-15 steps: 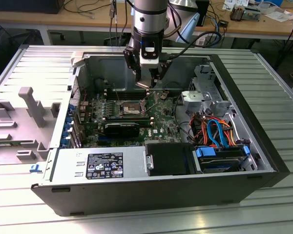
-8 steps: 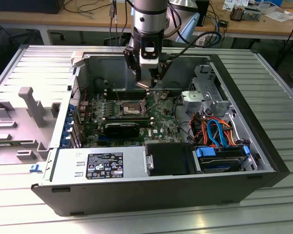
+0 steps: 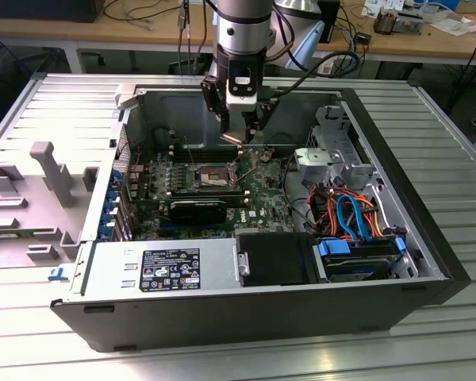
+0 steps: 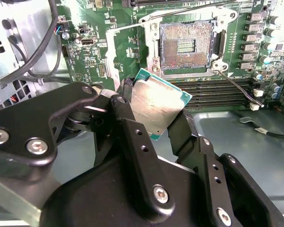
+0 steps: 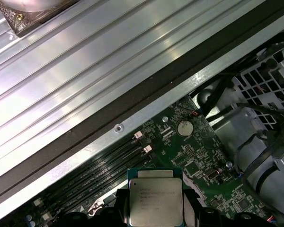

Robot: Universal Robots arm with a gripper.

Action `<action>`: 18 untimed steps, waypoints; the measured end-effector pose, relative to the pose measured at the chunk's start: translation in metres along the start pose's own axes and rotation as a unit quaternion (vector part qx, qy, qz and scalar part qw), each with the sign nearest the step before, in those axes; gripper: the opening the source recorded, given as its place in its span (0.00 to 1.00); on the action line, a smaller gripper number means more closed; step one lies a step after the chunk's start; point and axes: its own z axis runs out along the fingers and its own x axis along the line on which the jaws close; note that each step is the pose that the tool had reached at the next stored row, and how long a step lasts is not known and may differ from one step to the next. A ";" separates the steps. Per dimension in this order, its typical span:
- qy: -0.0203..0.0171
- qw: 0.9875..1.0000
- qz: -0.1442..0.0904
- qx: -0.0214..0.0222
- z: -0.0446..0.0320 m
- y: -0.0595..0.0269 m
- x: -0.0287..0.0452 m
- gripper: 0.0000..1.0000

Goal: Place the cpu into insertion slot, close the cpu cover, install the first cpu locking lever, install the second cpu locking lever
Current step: 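Place the cpu into insertion slot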

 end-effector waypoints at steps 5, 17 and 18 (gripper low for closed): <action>0.000 1.000 0.002 0.000 0.0000 0.0000 0.0000 0.54; -0.001 1.000 0.009 0.000 0.0000 0.0000 0.0000 0.54; -0.001 1.000 0.010 0.000 0.0001 0.0000 0.0000 0.54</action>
